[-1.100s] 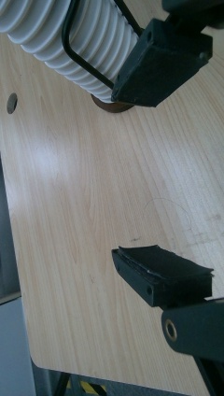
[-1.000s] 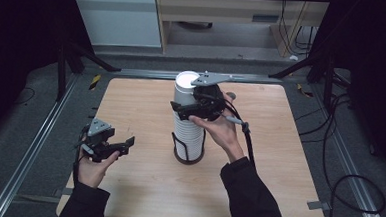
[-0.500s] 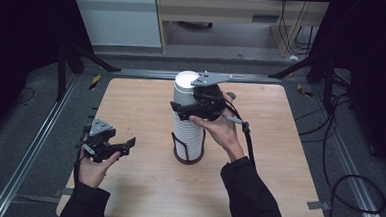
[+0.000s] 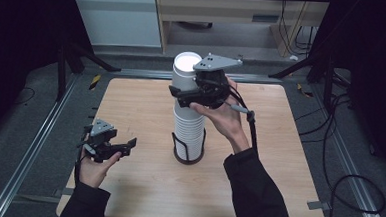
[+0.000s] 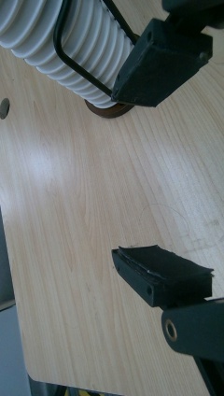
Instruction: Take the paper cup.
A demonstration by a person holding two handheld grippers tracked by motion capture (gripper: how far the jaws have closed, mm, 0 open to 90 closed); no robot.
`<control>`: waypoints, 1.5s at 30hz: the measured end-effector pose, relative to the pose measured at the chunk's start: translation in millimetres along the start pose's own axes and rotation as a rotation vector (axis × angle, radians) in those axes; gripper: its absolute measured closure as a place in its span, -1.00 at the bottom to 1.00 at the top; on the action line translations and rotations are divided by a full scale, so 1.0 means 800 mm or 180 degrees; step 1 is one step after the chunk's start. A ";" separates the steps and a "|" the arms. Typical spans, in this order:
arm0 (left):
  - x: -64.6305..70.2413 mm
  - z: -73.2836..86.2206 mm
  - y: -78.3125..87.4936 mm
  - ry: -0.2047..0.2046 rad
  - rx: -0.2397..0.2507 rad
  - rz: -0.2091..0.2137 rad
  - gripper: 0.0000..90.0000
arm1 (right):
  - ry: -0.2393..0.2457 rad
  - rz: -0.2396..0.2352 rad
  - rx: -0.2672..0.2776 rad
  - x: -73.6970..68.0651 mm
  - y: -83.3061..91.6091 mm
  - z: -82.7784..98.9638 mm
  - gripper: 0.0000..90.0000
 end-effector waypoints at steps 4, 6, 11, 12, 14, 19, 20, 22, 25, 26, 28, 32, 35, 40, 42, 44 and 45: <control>0.000 0.001 0.000 0.0009 -0.0006 0.0015 -0.56 | 0.0022 0.0014 0.0083 0.003 0.010 -0.019 -0.64; 0.001 0.000 0.000 0.0004 -0.0003 0.0024 -0.56 | 0.0056 0.0030 0.0102 0.005 0.015 -0.026 -0.64; 0.005 0.001 -0.003 -0.0039 -0.0039 0.0060 -0.56 | 0.0098 0.0055 0.0141 0.014 0.030 -0.036 -0.65; 0.005 0.001 -0.003 -0.0045 -0.0039 0.0069 -0.56 | 0.0096 0.0058 0.0163 0.016 0.034 -0.038 -0.65; 0.006 0.001 -0.004 -0.0055 -0.0047 0.0079 -0.56 | 0.0108 0.0062 0.0203 0.020 0.043 -0.041 -0.65; 0.006 0.000 -0.003 -0.0075 -0.0048 0.0103 -0.56 | 0.0158 0.0085 0.0254 0.034 0.066 -0.043 -0.66; 0.007 0.000 -0.003 -0.0081 -0.0054 0.0113 -0.56 | 0.0168 0.0081 0.0241 0.036 0.070 -0.041 -0.66; 0.007 0.000 -0.004 -0.0084 -0.0059 0.0112 -0.56 | 0.0212 0.0089 0.0188 0.042 0.079 -0.037 -0.66; 0.009 0.001 -0.004 -0.0098 -0.0074 0.0132 -0.56 | 0.0235 0.0112 0.0177 0.049 0.089 -0.031 -0.66; 0.009 0.001 -0.004 -0.0105 -0.0077 0.0135 -0.56 | 0.0220 0.0106 0.0175 0.051 0.093 -0.028 -0.66; 0.010 0.000 -0.004 -0.0113 -0.0077 0.0141 -0.56 | 0.0206 0.0111 0.0165 0.057 0.100 -0.022 -0.66; 0.012 0.000 -0.005 -0.0134 -0.0098 0.0162 -0.55 | 0.0221 0.0112 0.0109 0.067 0.114 -0.007 -0.66; 0.014 0.000 -0.005 -0.0158 -0.0110 0.0183 -0.55 | 0.0208 0.0089 0.0076 0.074 0.123 0.005 -0.66; 0.018 0.001 -0.008 -0.0229 -0.0185 0.0239 -0.53 | 0.0260 0.0121 -0.0079 0.087 0.131 0.026 -0.67; 0.020 0.001 -0.009 -0.0240 -0.0191 0.0256 -0.53 | 0.0262 0.0116 -0.0141 0.092 0.134 0.034 -0.67; 0.021 0.001 -0.009 -0.0255 -0.0202 0.0268 -0.53 | 0.0286 0.0090 -0.0194 0.094 0.136 0.041 -0.67; 0.021 0.001 -0.009 -0.0261 -0.0212 0.0284 -0.53 | 0.0297 0.0075 -0.0213 0.095 0.137 0.045 -0.67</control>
Point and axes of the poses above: each handheld gripper's, and its own axes: y roughly backward along the jaws, z roughly out of its underside, x roughly to its right, the point moved 4 cm from there along -y, roughly forward along the jaws, and after that the axes turned 7 degrees about z, right-handed, at the moved point
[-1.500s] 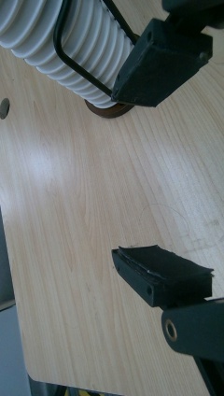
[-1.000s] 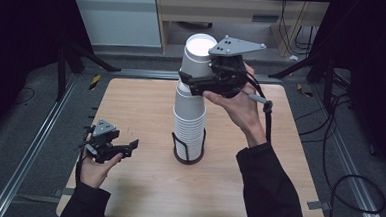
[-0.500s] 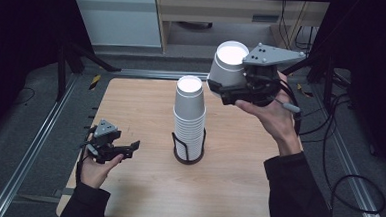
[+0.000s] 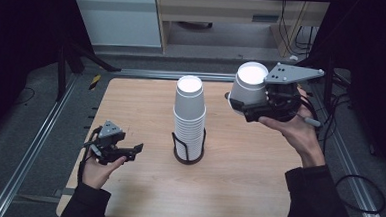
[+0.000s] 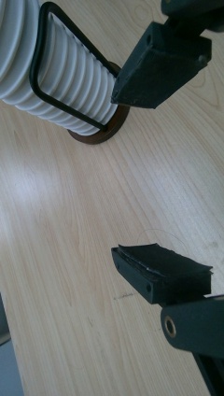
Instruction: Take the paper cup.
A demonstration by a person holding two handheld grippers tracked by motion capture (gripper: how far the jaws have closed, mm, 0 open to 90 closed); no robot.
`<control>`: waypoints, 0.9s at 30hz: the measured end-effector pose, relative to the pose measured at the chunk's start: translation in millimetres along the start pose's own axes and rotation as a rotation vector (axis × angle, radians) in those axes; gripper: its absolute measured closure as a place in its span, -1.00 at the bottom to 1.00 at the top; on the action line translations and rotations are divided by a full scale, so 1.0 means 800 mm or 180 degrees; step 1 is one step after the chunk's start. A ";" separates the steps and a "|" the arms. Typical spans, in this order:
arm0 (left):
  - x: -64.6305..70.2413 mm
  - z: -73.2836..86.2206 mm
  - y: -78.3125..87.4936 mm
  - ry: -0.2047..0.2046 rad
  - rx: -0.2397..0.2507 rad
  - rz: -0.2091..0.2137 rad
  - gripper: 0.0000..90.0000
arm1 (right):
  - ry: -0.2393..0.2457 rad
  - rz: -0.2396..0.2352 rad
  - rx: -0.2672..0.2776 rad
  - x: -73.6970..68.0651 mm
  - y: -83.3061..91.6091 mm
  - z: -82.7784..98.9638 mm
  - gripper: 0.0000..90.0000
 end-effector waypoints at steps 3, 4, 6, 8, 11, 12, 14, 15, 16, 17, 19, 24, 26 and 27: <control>0.002 0.000 -0.001 -0.0017 -0.0001 0.0030 -0.53 | 0.0046 -0.0056 -0.0034 0.002 0.002 0.014 -0.67; 0.002 0.000 -0.001 -0.0035 -0.0011 0.0046 -0.53 | 0.0036 -0.0082 -0.0050 0.003 0.002 0.018 -0.67; 0.004 0.000 -0.002 -0.0044 -0.0019 0.0057 -0.53 | 0.0041 -0.0122 -0.0078 0.004 0.003 0.027 -0.67; 0.005 0.001 -0.004 -0.0063 -0.0035 0.0081 -0.53 | 0.0057 -0.0176 -0.0101 0.004 0.003 0.036 -0.67; 0.007 0.001 -0.006 -0.0080 -0.0051 0.0114 -0.53 | 0.0100 -0.0224 -0.0154 0.003 0.002 0.047 -0.67; 0.008 0.001 -0.006 -0.0089 -0.0056 0.0122 -0.53 | 0.0110 -0.0228 -0.0167 0.003 0.002 0.050 -0.67; 0.009 0.002 -0.007 -0.0097 -0.0058 0.0136 -0.53 | 0.0116 -0.0256 -0.0200 0.003 0.000 0.057 -0.67; 0.010 0.002 -0.007 -0.0097 -0.0056 0.0143 -0.53 | 0.0120 -0.0265 -0.0215 0.002 0.000 0.060 -0.67; 0.010 0.002 -0.007 -0.0109 -0.0064 0.0146 -0.53 | 0.0119 -0.0273 -0.0229 0.002 -0.001 0.063 -0.67; 0.011 0.002 -0.008 -0.0116 -0.0064 0.0149 -0.53 | 0.0120 -0.0292 -0.0247 0.002 -0.002 0.066 -0.67; 0.012 0.002 -0.008 -0.0128 -0.0058 0.0163 -0.53 | 0.0129 -0.0328 -0.0270 0.000 -0.004 0.071 -0.67; 0.015 0.003 -0.010 -0.0148 -0.0088 0.0198 -0.53 | 0.0163 -0.0406 -0.0367 -0.007 -0.013 0.089 -0.68; 0.016 0.003 -0.010 -0.0160 -0.0085 0.0212 -0.53 | 0.0177 -0.0446 -0.0419 -0.010 -0.017 0.098 -0.68; 0.017 0.003 -0.010 -0.0167 -0.0090 0.0218 -0.53 | 0.0190 -0.0465 -0.0450 -0.013 -0.019 0.103 -0.68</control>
Point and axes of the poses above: each handheld gripper's, and its own axes: y roughly backward along the jaws, z roughly out of its underside, x roughly to its right, the point moved 4 cm from there along -y, roughly forward along the jaws, and after that the axes turned 7 degrees about z, right-handed, at the moved point
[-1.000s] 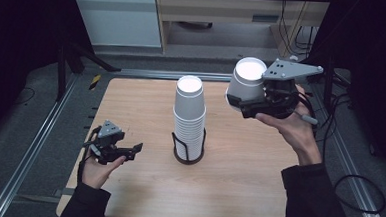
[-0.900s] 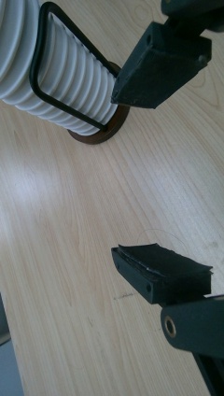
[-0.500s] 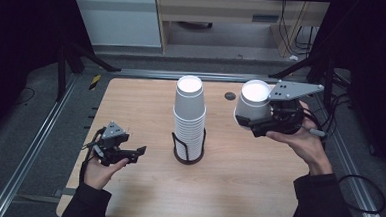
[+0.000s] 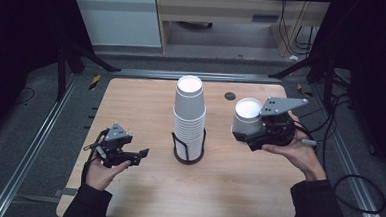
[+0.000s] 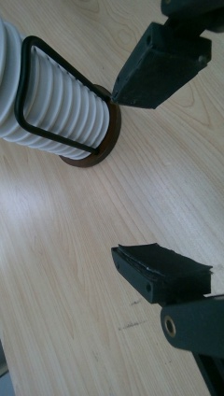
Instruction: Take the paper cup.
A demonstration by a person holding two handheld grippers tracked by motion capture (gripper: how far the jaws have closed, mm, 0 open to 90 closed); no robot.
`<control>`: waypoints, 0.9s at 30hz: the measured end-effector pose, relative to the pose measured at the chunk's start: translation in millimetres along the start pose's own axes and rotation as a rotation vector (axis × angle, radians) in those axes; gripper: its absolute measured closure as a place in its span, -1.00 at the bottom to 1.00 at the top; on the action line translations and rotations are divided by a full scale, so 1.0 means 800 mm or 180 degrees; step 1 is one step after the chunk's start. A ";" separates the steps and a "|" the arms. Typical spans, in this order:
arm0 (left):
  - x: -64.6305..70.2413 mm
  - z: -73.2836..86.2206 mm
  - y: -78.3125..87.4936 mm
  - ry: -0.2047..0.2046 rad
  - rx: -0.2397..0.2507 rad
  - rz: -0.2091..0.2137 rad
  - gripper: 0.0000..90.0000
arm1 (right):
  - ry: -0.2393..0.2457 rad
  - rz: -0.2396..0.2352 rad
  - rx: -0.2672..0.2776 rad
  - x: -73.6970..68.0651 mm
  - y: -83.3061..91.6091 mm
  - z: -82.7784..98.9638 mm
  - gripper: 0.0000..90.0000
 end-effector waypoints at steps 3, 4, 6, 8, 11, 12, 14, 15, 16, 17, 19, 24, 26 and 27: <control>0.002 0.000 -0.001 -0.0020 -0.0010 0.0023 -0.53 | 0.0009 -0.0045 -0.0038 -0.004 -0.006 0.008 -0.68; 0.004 0.000 -0.002 -0.0033 -0.0019 0.0042 -0.53 | 0.0019 -0.0091 -0.0087 -0.007 -0.011 0.016 -0.67; 0.005 0.001 -0.002 -0.0064 -0.0033 0.0056 -0.53 | 0.0022 -0.0140 -0.0127 -0.010 -0.015 0.023 -0.67; 0.009 0.000 -0.003 -0.0079 -0.0032 0.0102 -0.53 | 0.0045 -0.0202 -0.0184 -0.014 -0.019 0.030 -0.67; 0.015 -0.001 -0.004 -0.0122 -0.0033 0.0165 -0.53 | 0.0084 -0.0284 -0.0260 -0.020 -0.025 0.038 -0.67; 0.017 -0.001 -0.005 -0.0143 -0.0045 0.0180 -0.53 | 0.0104 -0.0322 -0.0274 -0.022 -0.026 0.040 -0.67; 0.021 -0.002 -0.005 -0.0170 -0.0052 0.0203 -0.53 | 0.0114 -0.0365 -0.0288 -0.025 -0.029 0.045 -0.67; 0.023 -0.002 -0.006 -0.0177 -0.0051 0.0225 -0.53 | 0.0111 -0.0383 -0.0290 -0.025 -0.030 0.046 -0.67; 0.026 -0.003 -0.005 -0.0189 -0.0041 0.0255 -0.53 | 0.0111 -0.0402 -0.0295 -0.027 -0.031 0.048 -0.67; 0.028 -0.004 -0.005 -0.0199 -0.0033 0.0285 -0.53 | 0.0115 -0.0423 -0.0309 -0.028 -0.033 0.050 -0.67; 0.032 -0.005 -0.005 -0.0226 -0.0031 0.0325 -0.53 | 0.0132 -0.0447 -0.0336 -0.031 -0.037 0.053 -0.67; 0.040 -0.006 -0.006 -0.0291 -0.0033 0.0434 -0.53 | 0.0188 -0.0552 -0.0391 -0.041 -0.045 0.058 -0.67; 0.045 -0.007 -0.007 -0.0334 -0.0047 0.0477 -0.53 | 0.0189 -0.0608 -0.0389 -0.046 -0.050 0.061 -0.67; 0.045 -0.007 -0.007 -0.0334 -0.0047 0.0477 -0.53 | 0.0189 -0.0608 -0.0389 -0.046 -0.050 0.061 -0.67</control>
Point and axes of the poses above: each handheld gripper's, and its own axes: y roughly backward along the jaws, z roughly out of its underside, x roughly to its right, the point moved 4 cm from there along -y, roughly forward along the jaws, and after that the axes turned 7 degrees about z, right-handed, at the moved point
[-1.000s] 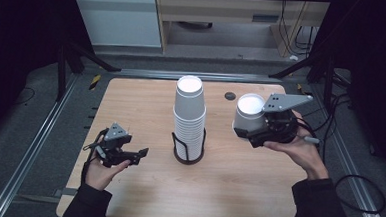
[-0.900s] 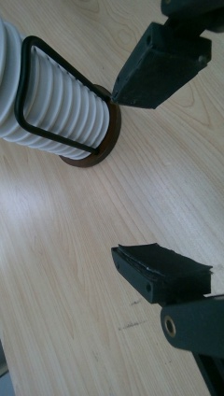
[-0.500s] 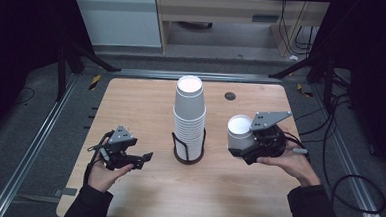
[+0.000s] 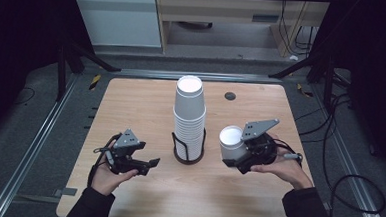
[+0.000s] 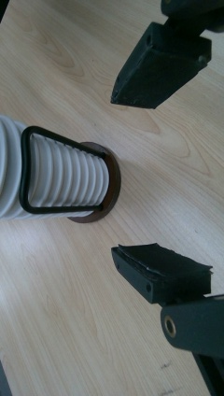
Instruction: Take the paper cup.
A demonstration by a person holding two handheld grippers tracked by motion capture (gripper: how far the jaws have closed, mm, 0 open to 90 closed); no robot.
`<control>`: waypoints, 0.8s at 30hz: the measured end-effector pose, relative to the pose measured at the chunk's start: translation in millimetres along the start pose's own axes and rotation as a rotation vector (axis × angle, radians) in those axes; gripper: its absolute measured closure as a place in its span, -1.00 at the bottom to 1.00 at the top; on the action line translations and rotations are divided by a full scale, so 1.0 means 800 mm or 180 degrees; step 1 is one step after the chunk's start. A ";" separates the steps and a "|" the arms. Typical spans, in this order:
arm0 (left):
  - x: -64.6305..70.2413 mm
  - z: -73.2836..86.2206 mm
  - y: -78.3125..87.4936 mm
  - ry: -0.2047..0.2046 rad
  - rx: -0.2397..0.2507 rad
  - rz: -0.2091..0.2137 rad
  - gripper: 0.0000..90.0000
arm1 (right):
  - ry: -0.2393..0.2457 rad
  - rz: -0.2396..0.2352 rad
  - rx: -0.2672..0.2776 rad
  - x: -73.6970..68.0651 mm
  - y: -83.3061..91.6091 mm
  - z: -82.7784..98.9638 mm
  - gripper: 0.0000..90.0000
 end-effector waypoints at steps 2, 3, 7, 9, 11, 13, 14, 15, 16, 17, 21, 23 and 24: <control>0.004 -0.001 -0.002 -0.0022 0.0007 0.0046 -0.53 | 0.0031 -0.0060 -0.0004 -0.004 -0.006 0.003 -0.67; 0.006 -0.001 -0.003 -0.0034 0.0006 0.0057 -0.53 | 0.0044 -0.0068 -0.0010 -0.005 -0.007 0.003 -0.67; 0.011 -0.003 -0.006 -0.0068 -0.0003 0.0101 -0.53 | 0.0091 -0.0144 -0.0055 -0.012 -0.015 0.006 -0.67; 0.013 -0.004 -0.006 -0.0081 -0.0001 0.0124 -0.53 | 0.0128 -0.0173 -0.0086 -0.016 -0.020 0.007 -0.67; 0.015 -0.005 -0.006 -0.0099 -0.0002 0.0144 -0.53 | 0.0160 -0.0205 -0.0114 -0.019 -0.023 0.007 -0.67; 0.018 -0.006 -0.006 -0.0113 0.0007 0.0162 -0.53 | 0.0190 -0.0229 -0.0145 -0.021 -0.026 0.006 -0.67; 0.019 -0.007 -0.006 -0.0121 0.0016 0.0184 -0.53 | 0.0210 -0.0235 -0.0167 -0.022 -0.028 0.006 -0.67; 0.020 -0.007 -0.006 -0.0130 0.0014 0.0189 -0.53 | 0.0230 -0.0237 -0.0181 -0.023 -0.029 0.005 -0.67; 0.022 -0.008 -0.006 -0.0142 0.0022 0.0204 -0.53 | 0.0244 -0.0251 -0.0180 -0.023 -0.030 0.004 -0.67; 0.023 -0.009 -0.005 -0.0156 0.0017 0.0211 -0.53 | 0.0253 -0.0258 -0.0193 -0.024 -0.031 0.003 -0.67; 0.027 -0.012 -0.004 -0.0191 0.0036 0.0247 -0.53 | 0.0298 -0.0281 -0.0210 -0.026 -0.033 -0.002 -0.67; 0.029 -0.013 -0.004 -0.0205 0.0039 0.0290 -0.54 | 0.0317 -0.0291 -0.0213 -0.026 -0.033 -0.004 -0.67; 0.030 -0.014 -0.005 -0.0224 0.0026 0.0293 -0.54 | 0.0327 -0.0302 -0.0215 -0.027 -0.033 -0.005 -0.67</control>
Point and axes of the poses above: each handheld gripper's, and its own axes: y roughly backward along the jaws, z roughly out of its underside, x roughly to its right, the point moved 4 cm from there along -y, roughly forward along the jaws, and after that the axes turned 7 degrees about z, right-handed, at the moved point
